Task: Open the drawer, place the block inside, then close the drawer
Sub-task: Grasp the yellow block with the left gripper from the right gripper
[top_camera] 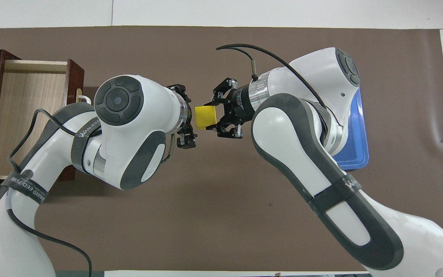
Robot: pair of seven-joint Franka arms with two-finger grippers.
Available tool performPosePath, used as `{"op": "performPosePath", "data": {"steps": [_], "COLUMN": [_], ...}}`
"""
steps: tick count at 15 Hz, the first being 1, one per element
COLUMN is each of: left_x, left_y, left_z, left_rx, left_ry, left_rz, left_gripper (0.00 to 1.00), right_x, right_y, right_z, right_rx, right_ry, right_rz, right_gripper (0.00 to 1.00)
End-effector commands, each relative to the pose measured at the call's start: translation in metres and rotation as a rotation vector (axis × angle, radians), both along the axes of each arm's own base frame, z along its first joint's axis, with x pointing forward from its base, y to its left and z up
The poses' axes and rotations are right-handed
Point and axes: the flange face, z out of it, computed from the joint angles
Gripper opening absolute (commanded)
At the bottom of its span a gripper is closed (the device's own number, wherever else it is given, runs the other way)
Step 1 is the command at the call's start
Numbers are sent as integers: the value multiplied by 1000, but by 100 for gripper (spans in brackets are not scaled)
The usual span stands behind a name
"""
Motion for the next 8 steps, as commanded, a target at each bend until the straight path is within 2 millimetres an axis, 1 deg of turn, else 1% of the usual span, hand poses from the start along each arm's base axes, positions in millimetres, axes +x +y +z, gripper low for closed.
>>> {"op": "performPosePath", "data": {"steps": [1, 7, 8], "left_x": [-7, -13, -14], "left_y": [-2, -13, -14], "left_z": [4, 5, 4], "left_rx": [-35, -47, -49], "left_ry": [-2, -17, -20], "left_rz": [22, 5, 4], "left_gripper": [100, 100, 98], "right_x": [1, 2, 2], "right_y": [0, 0, -1], "right_z": [2, 2, 2], "right_rx": [20, 21, 21], "right_ry": [5, 7, 6], "right_rz": [-30, -30, -32], "right_gripper": [0, 0, 0]}}
